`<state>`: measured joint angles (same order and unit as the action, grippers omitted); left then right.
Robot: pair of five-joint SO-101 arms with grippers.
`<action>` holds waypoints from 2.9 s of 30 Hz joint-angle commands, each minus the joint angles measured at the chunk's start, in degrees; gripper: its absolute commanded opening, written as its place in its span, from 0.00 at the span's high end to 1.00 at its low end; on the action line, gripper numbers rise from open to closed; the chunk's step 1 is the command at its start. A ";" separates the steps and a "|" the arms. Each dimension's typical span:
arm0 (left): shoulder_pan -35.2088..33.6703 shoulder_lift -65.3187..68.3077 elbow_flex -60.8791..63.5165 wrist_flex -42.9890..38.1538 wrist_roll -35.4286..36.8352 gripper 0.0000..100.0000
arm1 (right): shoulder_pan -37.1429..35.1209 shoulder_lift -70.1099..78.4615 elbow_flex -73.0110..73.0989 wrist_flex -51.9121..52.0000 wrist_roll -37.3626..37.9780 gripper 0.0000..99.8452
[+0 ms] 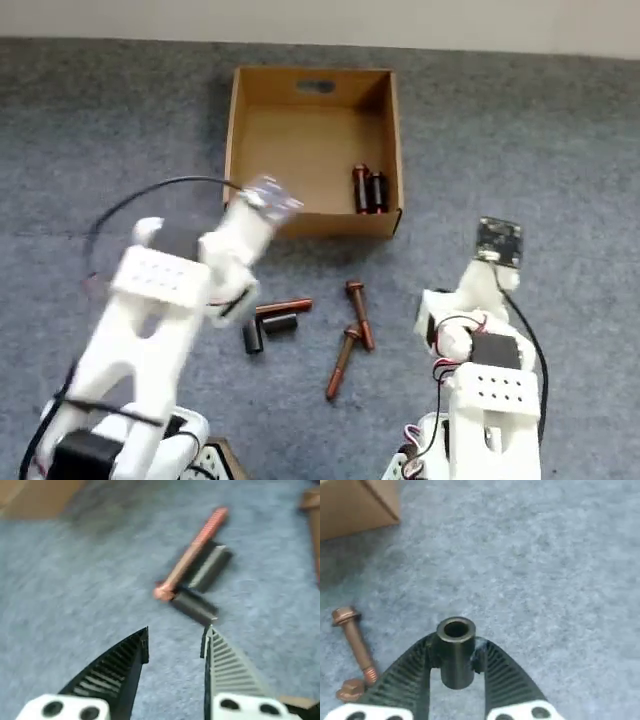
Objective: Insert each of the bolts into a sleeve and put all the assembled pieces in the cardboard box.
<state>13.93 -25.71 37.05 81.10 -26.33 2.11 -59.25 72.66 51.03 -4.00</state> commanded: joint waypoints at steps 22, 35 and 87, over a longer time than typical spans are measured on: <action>30.81 5.05 15.25 -35.16 40.53 0.81 | 3.30 -1.19 -0.04 -4.26 -0.26 0.99; 28.53 10.42 16.48 -39.21 40.62 0.81 | 3.30 -1.19 -0.04 -4.26 -0.26 0.99; -46.99 18.95 -2.95 -19.16 21.45 0.99 | 3.21 -1.19 1.36 -4.26 -0.26 0.99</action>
<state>-30.02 -12.79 42.86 60.09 -5.58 5.01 -59.34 74.24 47.78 -4.00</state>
